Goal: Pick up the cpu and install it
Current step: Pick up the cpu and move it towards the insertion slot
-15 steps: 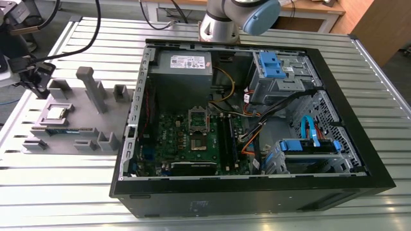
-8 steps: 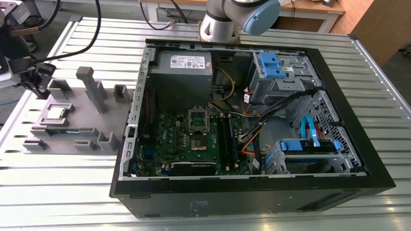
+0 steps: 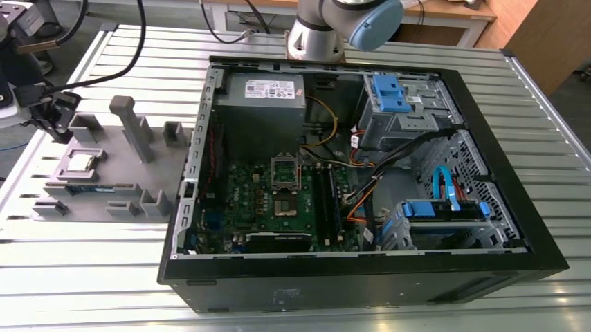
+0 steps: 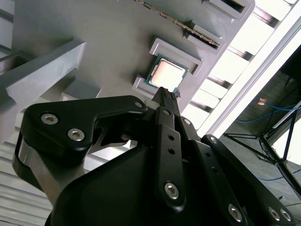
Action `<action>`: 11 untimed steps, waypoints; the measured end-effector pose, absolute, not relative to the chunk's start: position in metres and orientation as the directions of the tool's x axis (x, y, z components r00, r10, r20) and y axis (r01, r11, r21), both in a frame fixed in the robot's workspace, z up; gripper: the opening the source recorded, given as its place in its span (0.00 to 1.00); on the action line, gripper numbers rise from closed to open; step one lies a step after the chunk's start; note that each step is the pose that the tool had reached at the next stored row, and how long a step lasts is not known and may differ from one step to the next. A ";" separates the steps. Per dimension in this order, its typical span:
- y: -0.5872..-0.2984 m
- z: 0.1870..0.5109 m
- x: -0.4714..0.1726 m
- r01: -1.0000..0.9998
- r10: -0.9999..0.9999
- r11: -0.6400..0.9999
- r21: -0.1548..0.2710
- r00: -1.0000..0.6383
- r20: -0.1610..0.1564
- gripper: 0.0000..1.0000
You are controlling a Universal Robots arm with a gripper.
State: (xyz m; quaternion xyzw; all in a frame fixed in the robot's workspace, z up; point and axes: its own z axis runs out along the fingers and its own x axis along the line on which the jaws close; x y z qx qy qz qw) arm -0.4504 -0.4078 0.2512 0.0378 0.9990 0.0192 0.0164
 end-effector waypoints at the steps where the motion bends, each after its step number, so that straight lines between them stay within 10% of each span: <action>1: -0.408 0.251 -0.450 0.075 0.076 0.996 0.040 -0.997 -0.031 0.11; 11: -0.408 0.250 -0.450 0.075 0.076 0.996 0.040 -0.997 -0.031 0.11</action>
